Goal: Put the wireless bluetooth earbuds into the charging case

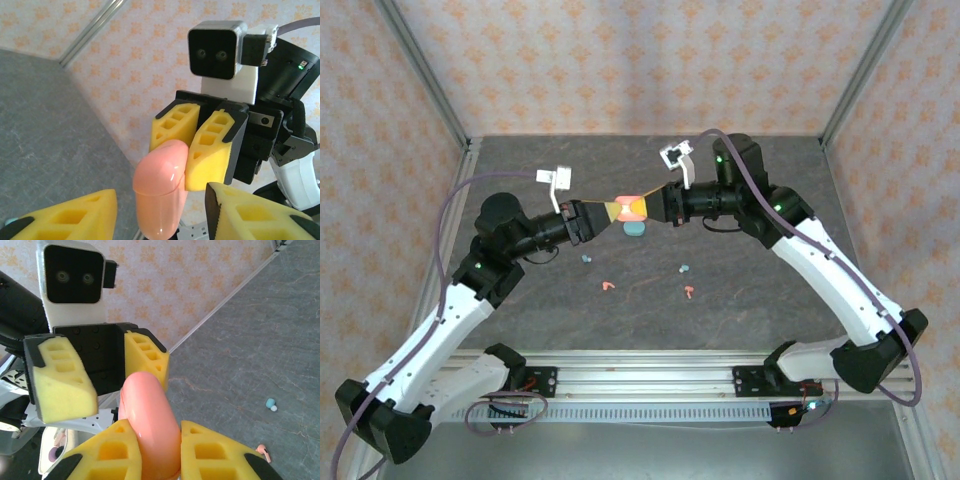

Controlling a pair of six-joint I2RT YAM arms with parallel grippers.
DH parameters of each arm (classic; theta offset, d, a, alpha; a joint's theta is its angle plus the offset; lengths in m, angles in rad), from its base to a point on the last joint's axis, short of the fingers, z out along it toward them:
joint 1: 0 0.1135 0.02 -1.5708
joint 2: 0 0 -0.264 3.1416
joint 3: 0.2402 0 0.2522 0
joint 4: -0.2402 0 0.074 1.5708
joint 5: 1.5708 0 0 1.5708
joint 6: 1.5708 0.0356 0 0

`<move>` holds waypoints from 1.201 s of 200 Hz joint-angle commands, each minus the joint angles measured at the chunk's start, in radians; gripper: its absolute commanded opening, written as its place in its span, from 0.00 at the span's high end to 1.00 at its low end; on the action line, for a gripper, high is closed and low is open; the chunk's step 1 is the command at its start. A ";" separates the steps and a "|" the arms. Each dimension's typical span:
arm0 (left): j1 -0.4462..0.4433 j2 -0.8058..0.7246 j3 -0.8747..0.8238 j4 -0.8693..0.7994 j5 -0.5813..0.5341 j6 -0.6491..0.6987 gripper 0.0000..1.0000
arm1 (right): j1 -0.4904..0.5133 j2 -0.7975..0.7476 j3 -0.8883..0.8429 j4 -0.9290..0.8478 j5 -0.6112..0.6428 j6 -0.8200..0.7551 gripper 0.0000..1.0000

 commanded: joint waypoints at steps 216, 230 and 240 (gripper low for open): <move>-0.003 0.093 0.062 -0.093 0.100 0.076 0.49 | -0.005 -0.005 -0.034 0.061 0.035 0.039 0.88; -0.003 0.090 0.062 -0.094 0.103 0.076 0.55 | -0.005 -0.006 -0.037 0.069 0.029 0.047 0.88; -0.003 0.091 0.064 -0.099 0.101 0.078 0.62 | -0.004 -0.006 -0.038 0.076 0.025 0.052 0.88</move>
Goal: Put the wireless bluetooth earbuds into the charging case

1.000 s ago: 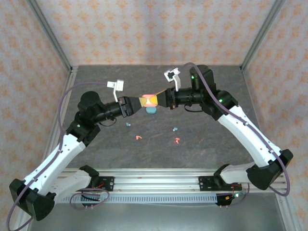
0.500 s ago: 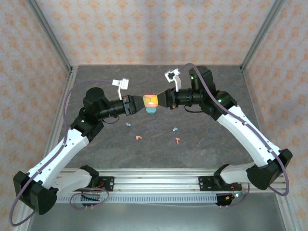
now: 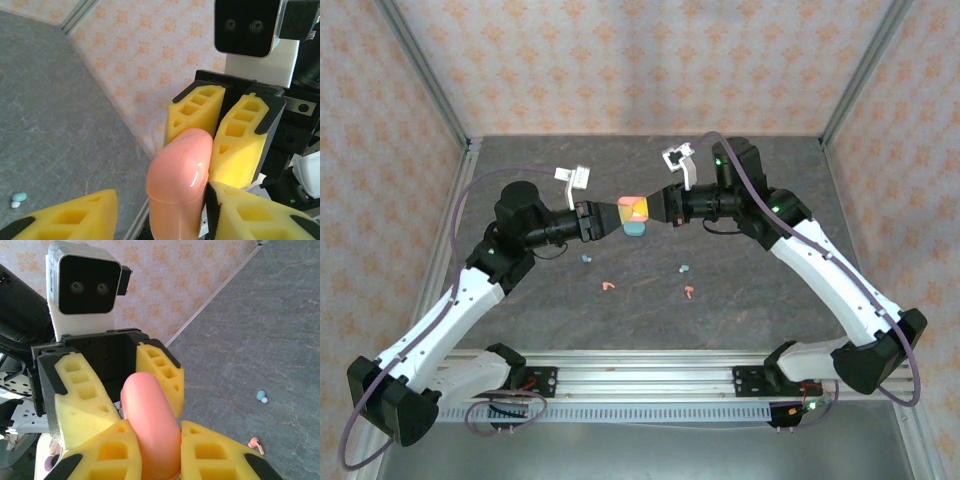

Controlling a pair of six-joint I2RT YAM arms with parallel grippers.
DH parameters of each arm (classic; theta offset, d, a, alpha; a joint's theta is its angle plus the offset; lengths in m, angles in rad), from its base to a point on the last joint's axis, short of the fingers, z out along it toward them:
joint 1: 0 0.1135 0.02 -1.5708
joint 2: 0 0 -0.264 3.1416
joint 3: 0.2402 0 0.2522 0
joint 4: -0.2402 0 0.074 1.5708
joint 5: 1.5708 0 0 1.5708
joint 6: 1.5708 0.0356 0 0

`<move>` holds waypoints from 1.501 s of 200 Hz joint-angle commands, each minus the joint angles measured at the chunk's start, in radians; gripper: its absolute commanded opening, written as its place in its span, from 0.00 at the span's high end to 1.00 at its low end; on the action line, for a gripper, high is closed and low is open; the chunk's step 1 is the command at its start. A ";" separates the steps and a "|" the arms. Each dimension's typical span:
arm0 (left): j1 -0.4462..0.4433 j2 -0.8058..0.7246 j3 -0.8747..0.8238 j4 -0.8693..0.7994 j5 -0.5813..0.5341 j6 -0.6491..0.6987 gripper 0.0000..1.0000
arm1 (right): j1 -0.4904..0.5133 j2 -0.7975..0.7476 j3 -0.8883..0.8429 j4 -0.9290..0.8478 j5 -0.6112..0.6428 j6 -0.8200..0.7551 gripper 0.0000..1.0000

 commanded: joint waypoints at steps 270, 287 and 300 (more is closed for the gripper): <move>-0.003 -0.077 0.016 -0.244 -0.041 0.445 1.00 | -0.005 0.215 0.116 -0.160 0.104 0.115 0.58; -0.004 -0.090 -0.009 -0.228 -0.080 0.457 1.00 | -0.006 0.213 0.120 -0.152 0.077 0.131 0.56; -0.004 -0.100 -0.026 -0.232 -0.119 0.475 1.00 | -0.007 0.202 0.120 -0.137 0.061 0.150 0.55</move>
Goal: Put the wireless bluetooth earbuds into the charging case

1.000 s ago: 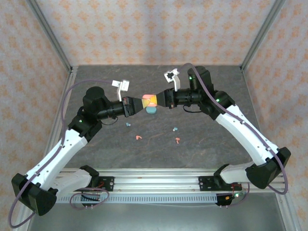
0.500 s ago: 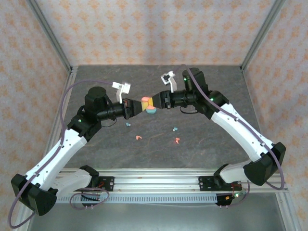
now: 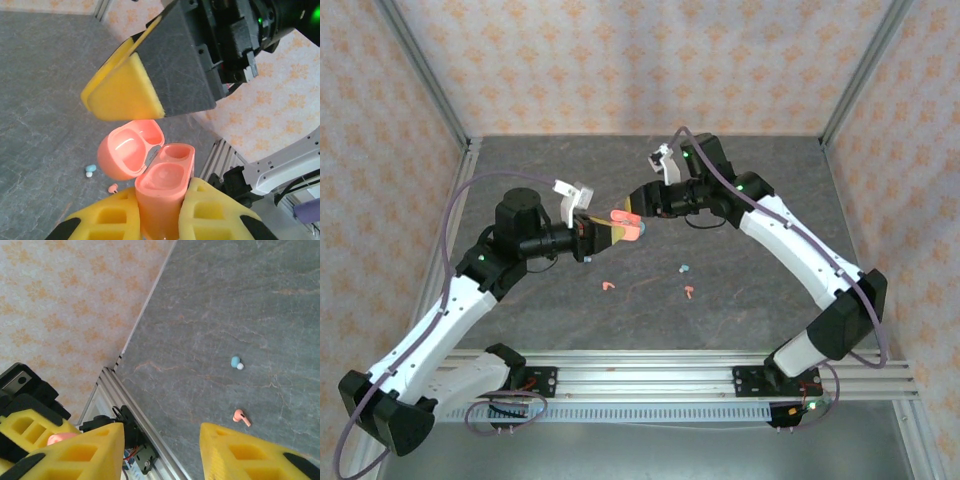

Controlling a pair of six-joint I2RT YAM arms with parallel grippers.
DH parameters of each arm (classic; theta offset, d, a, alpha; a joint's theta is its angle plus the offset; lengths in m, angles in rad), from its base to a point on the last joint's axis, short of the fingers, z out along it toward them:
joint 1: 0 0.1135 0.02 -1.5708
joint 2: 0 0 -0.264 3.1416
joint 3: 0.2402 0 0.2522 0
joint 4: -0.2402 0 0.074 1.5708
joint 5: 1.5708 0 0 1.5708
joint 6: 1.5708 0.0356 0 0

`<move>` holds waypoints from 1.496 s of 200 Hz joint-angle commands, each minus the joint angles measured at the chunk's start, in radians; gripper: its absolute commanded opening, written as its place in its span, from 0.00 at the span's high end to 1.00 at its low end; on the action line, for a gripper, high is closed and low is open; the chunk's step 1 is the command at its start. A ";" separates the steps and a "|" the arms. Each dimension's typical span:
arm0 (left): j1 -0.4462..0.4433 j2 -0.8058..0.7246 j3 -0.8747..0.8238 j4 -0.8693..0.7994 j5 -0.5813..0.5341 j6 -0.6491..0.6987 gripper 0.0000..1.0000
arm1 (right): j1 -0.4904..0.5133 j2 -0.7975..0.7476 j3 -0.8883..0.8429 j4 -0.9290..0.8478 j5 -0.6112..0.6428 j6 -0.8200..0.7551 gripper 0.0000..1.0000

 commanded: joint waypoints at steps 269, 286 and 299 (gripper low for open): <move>-0.002 -0.688 -0.225 -0.389 -0.593 0.143 1.00 | 0.278 0.689 0.502 -0.586 0.500 -0.241 0.55; -0.001 -0.720 -0.223 -0.419 -0.605 0.132 1.00 | 0.313 0.773 0.621 -0.671 0.550 -0.285 0.54; -0.002 -0.744 -0.225 -0.438 -0.613 0.125 1.00 | 0.333 0.825 0.692 -0.719 0.583 -0.309 0.53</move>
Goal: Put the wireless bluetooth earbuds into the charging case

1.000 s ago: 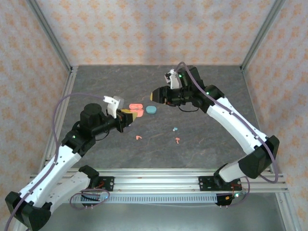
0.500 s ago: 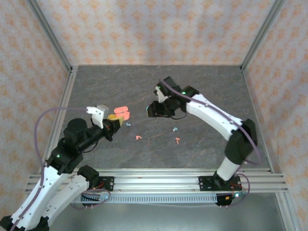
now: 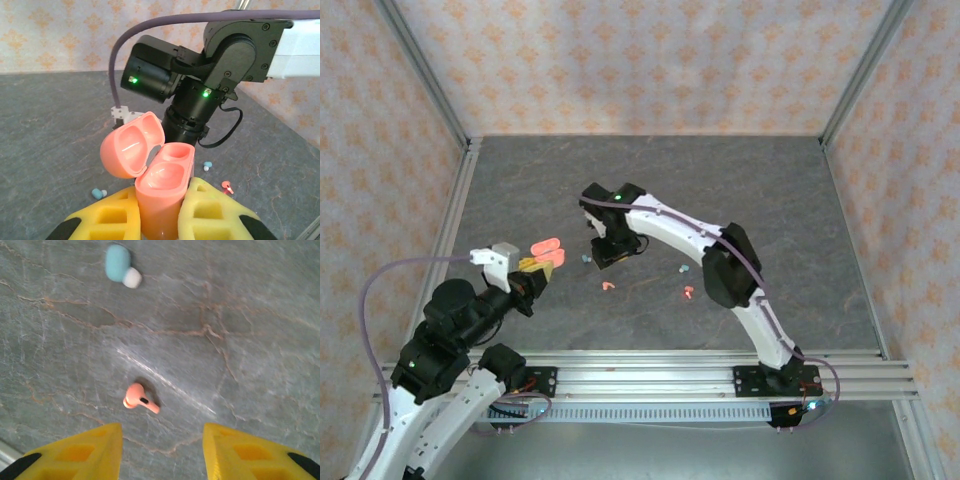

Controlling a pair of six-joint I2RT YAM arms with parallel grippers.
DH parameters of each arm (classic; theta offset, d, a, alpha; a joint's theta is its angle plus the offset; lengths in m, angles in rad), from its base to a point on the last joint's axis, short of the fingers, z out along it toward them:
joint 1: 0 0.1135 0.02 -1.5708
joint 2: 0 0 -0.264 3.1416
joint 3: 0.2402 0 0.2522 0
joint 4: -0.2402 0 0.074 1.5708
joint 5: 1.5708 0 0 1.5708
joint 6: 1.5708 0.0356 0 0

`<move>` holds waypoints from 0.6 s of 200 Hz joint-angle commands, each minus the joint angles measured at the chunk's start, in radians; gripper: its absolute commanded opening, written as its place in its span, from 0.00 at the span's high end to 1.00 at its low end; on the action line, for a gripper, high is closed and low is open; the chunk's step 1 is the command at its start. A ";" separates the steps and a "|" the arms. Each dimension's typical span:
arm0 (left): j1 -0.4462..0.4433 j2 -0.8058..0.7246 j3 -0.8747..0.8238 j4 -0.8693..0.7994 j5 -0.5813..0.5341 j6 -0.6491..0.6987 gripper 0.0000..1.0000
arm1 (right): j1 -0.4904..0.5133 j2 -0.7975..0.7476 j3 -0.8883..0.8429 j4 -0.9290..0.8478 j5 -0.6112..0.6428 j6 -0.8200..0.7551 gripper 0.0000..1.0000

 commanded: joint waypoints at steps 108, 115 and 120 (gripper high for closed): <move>0.000 -0.118 -0.020 -0.110 -0.055 -0.044 1.00 | 0.073 0.220 0.262 -0.218 0.103 -0.116 0.48; 0.000 -0.118 -0.024 -0.105 -0.055 -0.047 1.00 | 0.074 0.220 0.256 -0.217 0.100 -0.114 0.48; 0.000 -0.118 -0.026 -0.101 -0.054 -0.048 1.00 | 0.074 0.220 0.251 -0.215 0.098 -0.114 0.49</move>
